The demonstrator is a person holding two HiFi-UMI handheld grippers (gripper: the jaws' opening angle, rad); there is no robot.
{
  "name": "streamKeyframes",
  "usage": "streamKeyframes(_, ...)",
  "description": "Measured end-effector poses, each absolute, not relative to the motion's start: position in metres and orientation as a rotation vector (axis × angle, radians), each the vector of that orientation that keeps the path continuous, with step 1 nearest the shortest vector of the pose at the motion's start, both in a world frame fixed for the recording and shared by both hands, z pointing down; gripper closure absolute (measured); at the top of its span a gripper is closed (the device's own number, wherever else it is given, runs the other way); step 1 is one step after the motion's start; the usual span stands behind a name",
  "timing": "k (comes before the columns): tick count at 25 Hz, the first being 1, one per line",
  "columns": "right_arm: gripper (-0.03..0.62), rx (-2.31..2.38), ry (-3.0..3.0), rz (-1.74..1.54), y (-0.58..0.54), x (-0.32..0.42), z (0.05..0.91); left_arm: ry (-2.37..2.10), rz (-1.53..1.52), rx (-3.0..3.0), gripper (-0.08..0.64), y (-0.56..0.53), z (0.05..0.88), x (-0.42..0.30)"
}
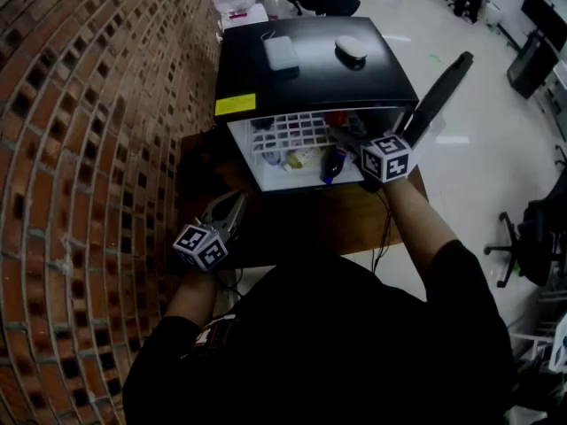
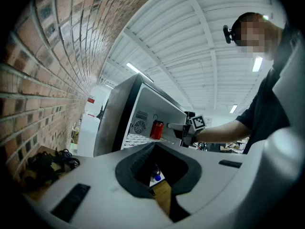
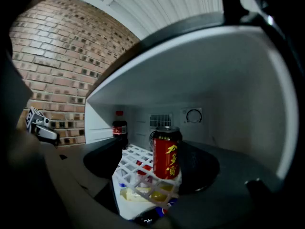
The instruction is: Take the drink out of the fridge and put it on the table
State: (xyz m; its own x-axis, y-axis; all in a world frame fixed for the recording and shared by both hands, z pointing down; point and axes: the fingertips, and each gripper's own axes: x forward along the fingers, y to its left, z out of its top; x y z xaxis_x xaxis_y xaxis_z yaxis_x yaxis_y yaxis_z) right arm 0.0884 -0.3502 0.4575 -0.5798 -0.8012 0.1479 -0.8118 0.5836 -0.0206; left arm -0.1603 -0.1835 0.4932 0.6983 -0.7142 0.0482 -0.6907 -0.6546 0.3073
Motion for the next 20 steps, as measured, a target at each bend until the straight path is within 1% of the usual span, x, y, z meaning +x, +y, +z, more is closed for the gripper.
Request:
streamKeyframes(6, 0.209, 1.442, -2.568, 0.108, -0.412, 0.088, 0.460, -1.096, -0.092, 2.594, 0.565, -0.178, 0.496, -0.155)
streamKeyframes(11, 0.209, 1.419, -2.592, 0.116, -0.428, 0.081, 0.459, -1.104, -0.092, 2.600, 0.565, -0.180, 0.500, -0.158)
streamKeyframes(12, 0.230, 1.410, -2.589, 0.122, -0.429, 0.079, 0.461, -1.101, -0.092, 2.600, 0.565, -0.180, 0.502, -0.157)
streamKeyframes(13, 0.274, 1.406, -2.587, 0.127, -0.429, 0.078, 0.462, -1.097, -0.093, 2.598, 0.565, -0.181, 0.502, -0.155)
streamKeyframes(16, 0.262, 1.386, -2.594, 0.137, -0.427, 0.078, 0.463, -1.092, -0.097, 2.593, 0.565, -0.181, 0.499, -0.151)
streamKeyframes(20, 0.264, 1.323, -2.638, 0.072, -0.408, 0.076, 0.459, -1.091, -0.112, 2.578, 0.565, -0.180, 0.497, -0.149)
